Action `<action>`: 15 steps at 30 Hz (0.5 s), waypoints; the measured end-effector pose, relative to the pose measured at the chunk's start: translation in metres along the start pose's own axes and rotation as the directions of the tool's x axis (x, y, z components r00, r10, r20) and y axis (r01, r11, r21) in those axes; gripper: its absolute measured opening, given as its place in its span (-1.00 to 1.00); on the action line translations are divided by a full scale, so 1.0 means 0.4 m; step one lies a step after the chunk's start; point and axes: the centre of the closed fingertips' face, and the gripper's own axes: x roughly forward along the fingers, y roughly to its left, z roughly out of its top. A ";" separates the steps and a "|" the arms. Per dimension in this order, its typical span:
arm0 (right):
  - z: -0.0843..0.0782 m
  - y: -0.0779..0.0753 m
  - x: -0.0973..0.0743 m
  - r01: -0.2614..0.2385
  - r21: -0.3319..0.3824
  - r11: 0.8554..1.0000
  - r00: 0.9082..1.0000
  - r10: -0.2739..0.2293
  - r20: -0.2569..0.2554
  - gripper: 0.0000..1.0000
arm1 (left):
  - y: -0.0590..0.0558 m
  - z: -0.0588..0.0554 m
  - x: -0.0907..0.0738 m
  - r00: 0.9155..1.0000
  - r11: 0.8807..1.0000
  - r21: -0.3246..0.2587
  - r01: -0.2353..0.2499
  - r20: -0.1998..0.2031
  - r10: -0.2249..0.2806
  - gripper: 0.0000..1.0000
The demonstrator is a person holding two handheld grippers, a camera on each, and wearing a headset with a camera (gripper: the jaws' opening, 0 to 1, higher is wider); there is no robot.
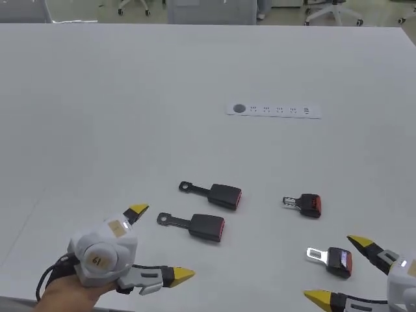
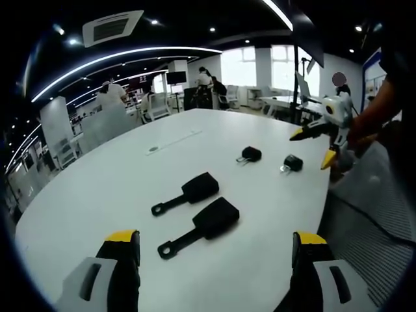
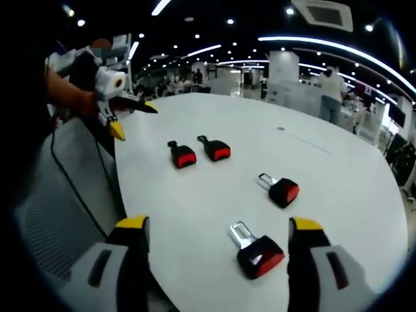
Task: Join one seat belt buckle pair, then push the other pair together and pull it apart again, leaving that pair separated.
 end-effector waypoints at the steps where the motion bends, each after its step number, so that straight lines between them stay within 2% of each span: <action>1: 0.002 -0.002 0.000 0.000 0.000 1.000 1.000 0.000 0.003 0.78 | 0.001 0.001 0.000 1.000 1.000 0.000 -0.001 0.000 0.001 1.00; 15: -0.011 0.006 0.000 -0.017 0.007 1.000 1.000 0.017 -0.009 0.73 | 0.005 -0.003 0.002 1.000 1.000 -0.010 -0.008 -0.001 0.008 0.98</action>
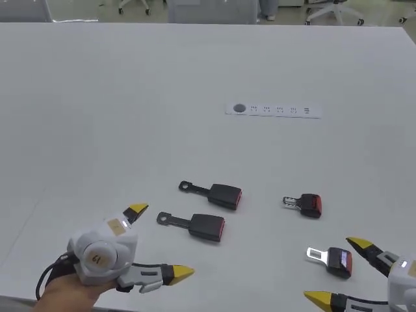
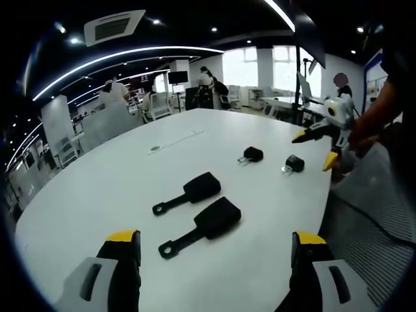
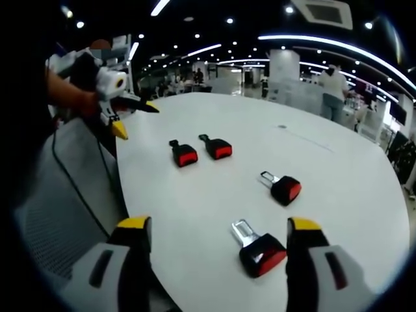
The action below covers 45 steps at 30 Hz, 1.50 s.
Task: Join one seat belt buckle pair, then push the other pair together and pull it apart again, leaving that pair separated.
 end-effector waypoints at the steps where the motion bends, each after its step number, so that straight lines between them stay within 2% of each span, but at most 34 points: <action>1: -0.001 0.001 0.000 -0.001 0.001 1.000 1.000 0.001 -0.001 0.73 | 0.000 0.000 0.000 1.000 1.000 0.000 0.000 -0.001 0.000 0.98; 15: -0.018 -0.007 0.002 -0.005 0.005 1.000 1.000 0.005 -0.017 0.72 | -0.006 -0.012 0.010 1.000 1.000 -0.004 0.010 -0.014 -0.010 0.97; 22: -0.035 -0.049 -0.004 0.006 0.001 1.000 0.999 -0.006 -0.037 0.71 | 0.000 -0.013 0.017 1.000 1.000 -0.004 0.015 -0.023 -0.015 0.97; 33: -0.057 -0.092 0.001 0.014 -0.009 1.000 0.997 -0.014 -0.071 0.68 | 0.008 -0.006 0.048 0.999 0.999 0.007 0.036 -0.039 -0.036 0.96; 40: -0.060 -0.103 0.013 -0.009 -0.007 1.000 0.996 0.009 -0.084 0.65 | 0.016 -0.003 0.076 0.997 0.998 0.030 0.058 -0.058 -0.056 0.94; 43: -0.075 -0.105 0.020 -0.026 -0.017 1.000 0.994 0.024 -0.110 0.63 | 0.018 -0.003 0.090 0.995 0.996 0.046 0.073 -0.069 -0.070 0.93; 45: -0.085 -0.105 0.023 -0.044 -0.024 0.999 0.991 0.040 -0.127 0.62 | 0.016 -0.005 0.099 0.993 0.993 0.077 0.087 -0.084 -0.081 0.91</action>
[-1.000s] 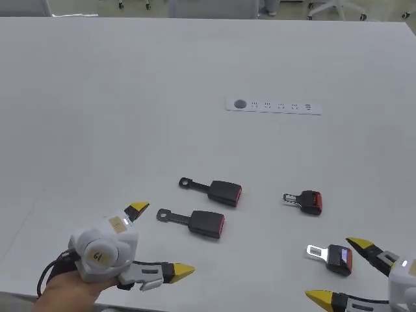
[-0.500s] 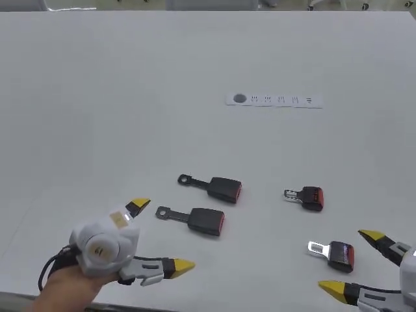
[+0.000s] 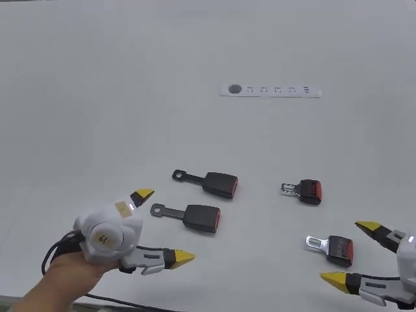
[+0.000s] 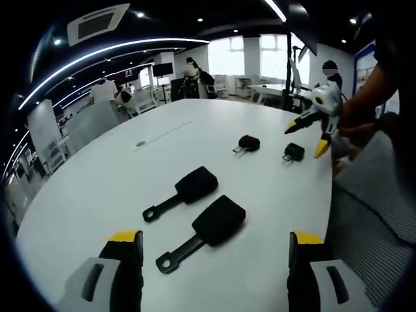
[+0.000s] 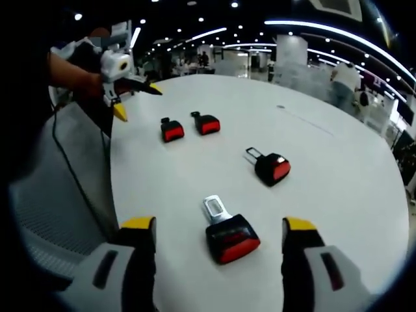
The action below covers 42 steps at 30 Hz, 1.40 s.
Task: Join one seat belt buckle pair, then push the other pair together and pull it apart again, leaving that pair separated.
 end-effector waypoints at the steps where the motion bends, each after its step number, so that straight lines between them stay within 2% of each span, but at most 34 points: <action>1: -0.002 0.000 0.001 -0.004 -0.005 1.000 1.000 0.004 -0.004 0.61 | 0.000 -0.002 0.007 1.000 1.000 0.007 0.008 -0.008 -0.008 0.90; 12: -0.020 -0.019 0.012 -0.043 -0.009 0.999 0.998 0.042 -0.056 0.52 | 0.010 -0.013 0.070 0.995 0.995 0.061 0.079 -0.061 -0.075 0.82; 20: -0.040 -0.022 0.031 -0.084 -0.015 0.996 0.992 0.082 -0.091 0.43 | 0.001 -0.021 0.118 0.983 0.979 0.133 0.151 -0.121 -0.135 0.71; 29: -0.045 -0.021 0.040 -0.116 -0.036 0.993 0.987 0.112 -0.117 0.39 | 0.009 -0.045 0.176 0.966 0.961 0.170 0.218 -0.178 -0.188 0.61; 35: -0.053 -0.022 0.041 -0.136 -0.035 0.990 0.983 0.131 -0.129 0.31 | 0.002 -0.084 0.206 0.942 0.940 0.194 0.280 -0.243 -0.230 0.44; 37: -0.054 -0.023 0.041 -0.142 -0.042 0.989 0.982 0.135 -0.134 0.29 | -0.003 -0.079 0.210 0.938 0.934 0.194 0.299 -0.241 -0.250 0.45; 38: -0.054 -0.023 0.041 -0.145 -0.042 0.988 0.981 0.139 -0.135 0.27 | 0.002 -0.076 0.213 0.940 0.937 0.190 0.293 -0.237 -0.246 0.44; 42: -0.057 -0.025 0.041 -0.157 -0.046 0.987 0.978 0.148 -0.148 0.14 | -0.002 -0.070 0.222 0.931 0.926 0.188 0.327 -0.233 -0.282 0.39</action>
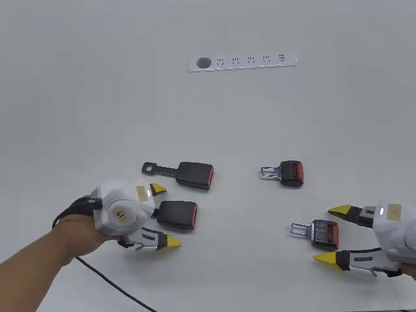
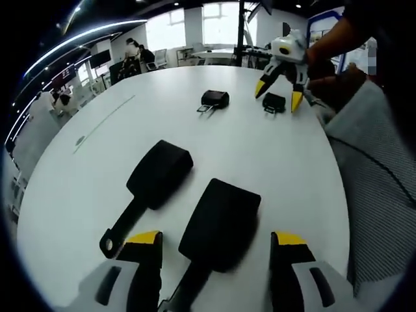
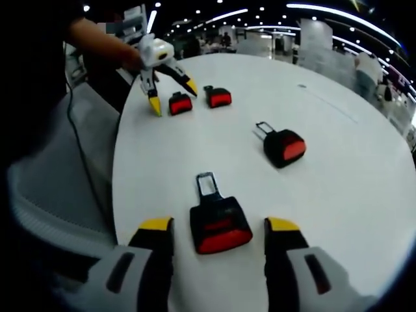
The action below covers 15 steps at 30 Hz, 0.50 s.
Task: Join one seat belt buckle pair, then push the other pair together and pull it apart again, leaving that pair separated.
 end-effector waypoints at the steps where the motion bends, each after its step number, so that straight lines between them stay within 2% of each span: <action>1: -0.003 0.000 0.000 -0.005 -0.005 1.000 1.000 0.005 -0.012 0.10 | -0.005 0.001 0.003 1.000 1.000 -0.002 0.019 -0.005 -0.019 0.36; 2: -0.004 0.002 0.000 -0.011 -0.008 1.000 1.000 0.011 -0.018 0.08 | -0.003 0.005 0.003 1.000 1.000 0.017 0.018 -0.001 -0.018 0.35; 6: -0.008 0.001 -0.003 -0.022 -0.050 0.999 0.999 0.021 -0.039 -0.05 | 0.001 0.013 0.008 0.999 0.999 0.030 0.033 -0.002 -0.033 0.27; 10: -0.014 -0.004 -0.005 -0.034 -0.102 0.994 0.997 0.027 -0.067 -0.14 | 0.001 0.022 0.009 0.999 0.998 0.044 0.045 -0.006 -0.045 -0.11; 15: -0.016 -0.013 -0.006 -0.046 -0.109 0.993 0.997 0.038 -0.073 -0.24 | -0.002 0.022 0.008 0.999 0.997 0.062 0.052 -0.018 -0.051 -0.17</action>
